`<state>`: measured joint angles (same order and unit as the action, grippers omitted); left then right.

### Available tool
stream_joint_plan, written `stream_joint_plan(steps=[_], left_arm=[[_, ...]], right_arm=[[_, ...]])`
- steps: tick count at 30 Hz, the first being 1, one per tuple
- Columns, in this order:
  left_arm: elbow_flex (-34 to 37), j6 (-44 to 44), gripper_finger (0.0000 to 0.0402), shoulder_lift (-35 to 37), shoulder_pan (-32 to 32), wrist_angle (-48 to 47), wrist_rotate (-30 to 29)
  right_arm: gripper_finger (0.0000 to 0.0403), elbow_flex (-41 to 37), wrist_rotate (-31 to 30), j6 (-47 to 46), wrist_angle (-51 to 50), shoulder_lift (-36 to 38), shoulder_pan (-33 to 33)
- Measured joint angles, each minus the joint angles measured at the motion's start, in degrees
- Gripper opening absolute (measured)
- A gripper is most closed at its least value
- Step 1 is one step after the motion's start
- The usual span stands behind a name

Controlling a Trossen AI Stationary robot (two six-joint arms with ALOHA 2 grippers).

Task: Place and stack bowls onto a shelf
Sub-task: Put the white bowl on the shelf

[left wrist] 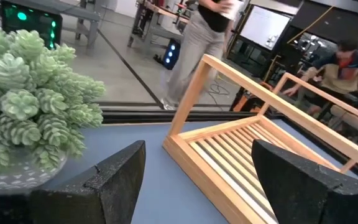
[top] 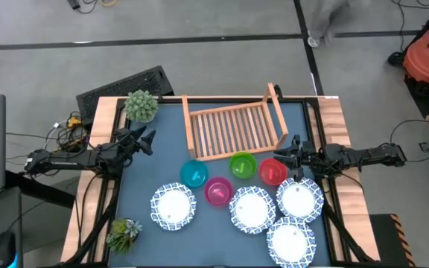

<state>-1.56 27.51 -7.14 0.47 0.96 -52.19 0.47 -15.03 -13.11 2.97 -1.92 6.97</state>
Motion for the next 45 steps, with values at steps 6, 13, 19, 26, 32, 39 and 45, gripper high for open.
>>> stream_joint_plan(steps=[6, 13, 19, 26, 32, 39, 45], left_arm=[[0.02, -0.65, 0.0281, 0.01, 0.00, 0.04, 0.34], [0.02, -0.25, 0.0281, 0.00, 0.00, -0.01, -0.52], [0.01, 5.60, 0.0281, 0.02, 0.00, 0.00, -0.55], [0.01, 15.55, 0.0281, 0.02, 0.00, -0.03, -0.54], [0.01, 16.26, 0.0281, 0.02, 0.00, -0.02, -0.58], [0.00, 14.88, 0.0281, 0.02, 0.00, -0.03, -0.61], [0.02, 17.34, 0.0281, 0.02, 0.02, -0.05, -1.81]], right_arm=[[0.0134, 0.00, -0.19, 0.04, 0.02, 0.00, 0.00], [0.0134, 0.00, -4.13, 0.22, 0.55, 0.08, -1.38], [0.0134, 0.00, -3.75, 15.83, 0.25, 0.08, -1.39], [0.0134, 0.00, -3.58, 19.51, 0.14, 0.08, -1.41], [0.0134, 0.00, -3.56, 19.55, 0.50, 0.08, -1.41], [0.0134, 0.00, -3.17, 1.92, 3.08, 0.07, -1.24], [0.0134, 0.00, -3.15, -7.69, 3.86, 0.06, -1.50]])
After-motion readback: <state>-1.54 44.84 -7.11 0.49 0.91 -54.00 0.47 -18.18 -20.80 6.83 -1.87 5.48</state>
